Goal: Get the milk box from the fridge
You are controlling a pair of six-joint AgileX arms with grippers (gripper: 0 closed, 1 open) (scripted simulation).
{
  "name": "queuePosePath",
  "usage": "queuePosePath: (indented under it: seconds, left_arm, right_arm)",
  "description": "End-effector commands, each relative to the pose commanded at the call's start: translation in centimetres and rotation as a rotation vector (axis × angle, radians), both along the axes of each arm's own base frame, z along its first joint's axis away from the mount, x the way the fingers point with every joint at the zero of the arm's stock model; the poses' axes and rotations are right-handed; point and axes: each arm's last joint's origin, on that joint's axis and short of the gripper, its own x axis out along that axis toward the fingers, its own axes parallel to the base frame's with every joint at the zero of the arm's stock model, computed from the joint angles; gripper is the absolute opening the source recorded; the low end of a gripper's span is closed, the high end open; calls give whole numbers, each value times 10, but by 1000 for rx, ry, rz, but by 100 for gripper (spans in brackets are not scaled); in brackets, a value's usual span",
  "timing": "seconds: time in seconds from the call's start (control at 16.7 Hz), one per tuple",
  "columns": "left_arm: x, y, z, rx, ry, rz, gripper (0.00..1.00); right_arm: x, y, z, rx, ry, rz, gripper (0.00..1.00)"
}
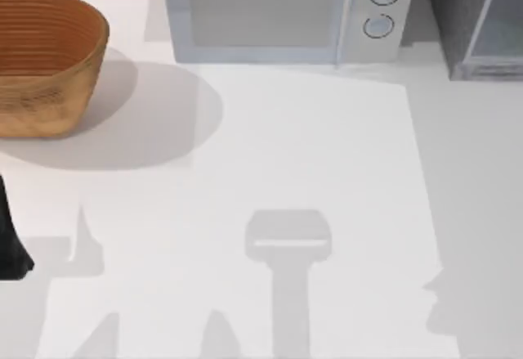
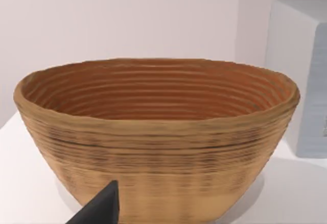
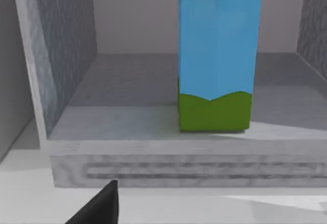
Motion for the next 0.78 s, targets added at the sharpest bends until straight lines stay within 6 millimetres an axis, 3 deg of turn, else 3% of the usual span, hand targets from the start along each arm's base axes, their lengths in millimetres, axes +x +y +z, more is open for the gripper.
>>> queuePosePath:
  seconds: [0.3, 0.78]
  left_arm:
    - [0, 0, 0, 0, 0, 0, 100]
    - [0, 0, 0, 0, 0, 0, 100]
  right_arm:
    - [4, -16, -18, -6, -18, 3, 100]
    - [7, -18, -21, -3, -12, 3, 100]
